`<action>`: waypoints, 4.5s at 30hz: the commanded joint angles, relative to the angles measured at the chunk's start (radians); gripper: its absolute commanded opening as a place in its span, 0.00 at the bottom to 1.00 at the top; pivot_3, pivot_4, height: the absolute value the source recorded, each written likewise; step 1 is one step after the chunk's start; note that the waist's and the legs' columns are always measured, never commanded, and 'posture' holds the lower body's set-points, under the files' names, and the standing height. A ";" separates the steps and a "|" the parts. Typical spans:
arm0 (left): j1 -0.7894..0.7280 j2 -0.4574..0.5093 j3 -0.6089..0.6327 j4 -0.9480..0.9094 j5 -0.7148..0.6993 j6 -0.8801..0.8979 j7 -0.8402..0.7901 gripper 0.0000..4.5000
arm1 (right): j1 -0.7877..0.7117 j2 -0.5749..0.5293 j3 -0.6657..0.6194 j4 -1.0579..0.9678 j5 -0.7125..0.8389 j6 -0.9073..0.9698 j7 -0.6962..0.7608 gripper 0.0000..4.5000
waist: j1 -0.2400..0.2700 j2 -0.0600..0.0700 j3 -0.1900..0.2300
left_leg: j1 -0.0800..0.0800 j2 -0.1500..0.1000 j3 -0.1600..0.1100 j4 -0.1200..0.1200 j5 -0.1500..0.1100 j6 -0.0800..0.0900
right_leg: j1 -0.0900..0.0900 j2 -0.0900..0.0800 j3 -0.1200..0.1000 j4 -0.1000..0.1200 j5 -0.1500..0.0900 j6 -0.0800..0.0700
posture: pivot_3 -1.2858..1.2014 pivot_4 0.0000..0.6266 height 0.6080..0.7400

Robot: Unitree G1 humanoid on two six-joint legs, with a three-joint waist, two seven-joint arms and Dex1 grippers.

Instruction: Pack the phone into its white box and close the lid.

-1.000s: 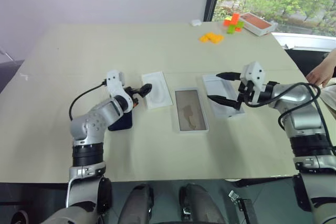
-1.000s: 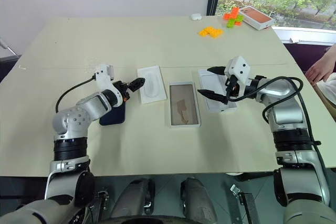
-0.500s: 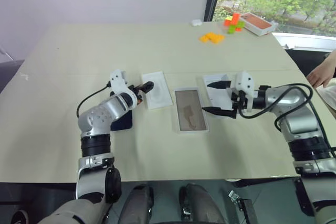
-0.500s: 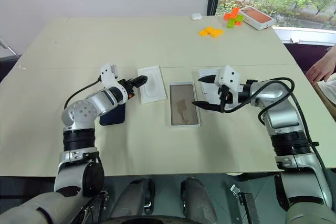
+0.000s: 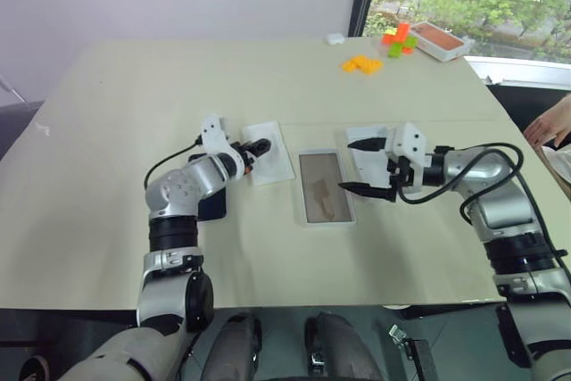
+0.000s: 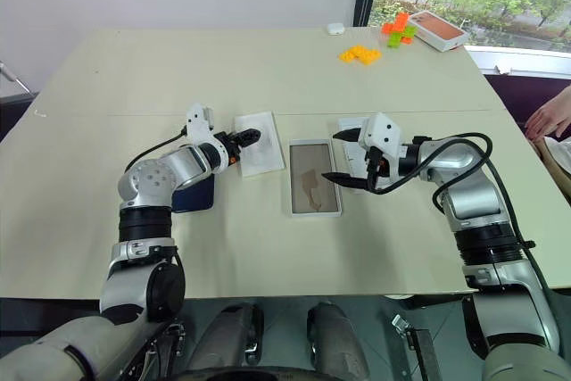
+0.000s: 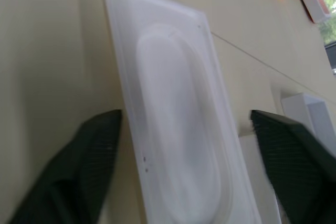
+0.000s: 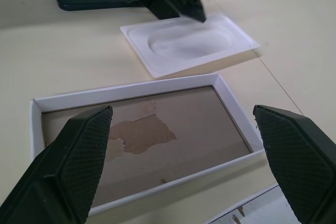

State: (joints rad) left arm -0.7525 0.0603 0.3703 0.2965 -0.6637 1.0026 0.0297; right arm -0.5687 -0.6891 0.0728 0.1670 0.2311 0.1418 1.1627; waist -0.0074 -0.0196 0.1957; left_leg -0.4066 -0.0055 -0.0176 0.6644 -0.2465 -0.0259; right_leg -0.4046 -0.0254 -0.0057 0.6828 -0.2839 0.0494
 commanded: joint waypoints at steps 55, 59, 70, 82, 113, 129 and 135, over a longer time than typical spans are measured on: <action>0.016 -0.222 -0.088 -0.385 -0.008 0.460 0.063 0.54 | 0.004 -0.078 -0.083 0.032 0.064 -0.013 0.050 1.00 | 0.018 -0.001 0.001 | -0.001 -0.001 0.000 -0.001 0.000 -0.001 | 0.000 0.000 0.000 -0.002 0.000 0.001 | 0.52 0.24 1.00; 0.005 -0.203 -0.094 -0.394 -0.008 0.462 0.036 0.76 | -0.001 -0.074 -0.079 0.036 0.058 -0.012 0.042 1.00 | 0.018 -0.001 0.001 | -0.001 -0.001 0.000 -0.001 0.000 -0.001 | 0.000 0.000 0.000 -0.002 0.000 0.001 | 0.52 0.24 1.00; -0.067 -0.041 -0.071 -0.426 -0.031 0.436 -0.097 0.76 | -0.035 -0.002 -0.059 -0.048 0.086 0.174 -0.045 1.00 | 0.015 -0.001 0.001 | -0.001 -0.001 -0.001 -0.001 0.001 -0.001 | -0.001 0.000 0.000 -0.002 0.000 0.001 | 0.52 0.24 1.00; 0.120 0.322 -0.252 -0.460 0.116 -0.196 -0.580 0.76 | -0.060 0.048 0.067 -0.072 -0.100 0.199 -0.214 0.01 | 0.013 0.000 0.001 | -0.001 0.000 0.000 -0.004 0.001 -0.002 | -0.002 0.000 0.001 -0.003 0.000 0.000 | 0.52 0.24 1.00; 0.409 0.577 -0.150 -0.572 0.039 -0.378 -0.814 0.76 | -0.144 0.179 0.251 0.125 -0.347 -0.068 -0.267 0.01 | -0.005 0.000 0.001 | -0.003 0.001 0.001 -0.015 0.000 0.000 | -0.004 -0.001 0.001 -0.016 0.001 -0.001 | 0.52 0.24 1.00; 0.368 0.571 -0.163 -0.537 0.063 -0.403 -0.764 0.76 | -0.217 0.248 0.257 0.310 -0.413 -0.189 -0.346 0.01 | -0.009 0.000 0.001 | -0.002 0.001 0.001 -0.015 0.000 0.000 | -0.004 0.000 0.001 -0.014 0.001 -0.001 | 0.52 0.24 1.00; 0.369 0.561 -0.163 -0.532 0.067 -0.407 -0.754 0.76 | -0.233 0.255 0.250 0.352 -0.434 -0.206 -0.374 0.01 | -0.006 0.000 0.001 | -0.002 0.001 0.001 -0.014 0.000 0.000 | -0.004 0.000 0.001 -0.014 0.001 -0.001 | 0.52 0.24 1.00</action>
State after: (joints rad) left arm -0.3687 0.6228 0.1914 -0.2272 -0.5976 0.6183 -0.7303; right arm -0.7780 -0.4323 0.3388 0.5214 -0.1957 -0.0381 0.8062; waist -0.0132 -0.0194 0.1965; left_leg -0.4082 -0.0047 -0.0165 0.6501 -0.2463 -0.0258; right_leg -0.4082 -0.0256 -0.0052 0.6690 -0.2832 0.0484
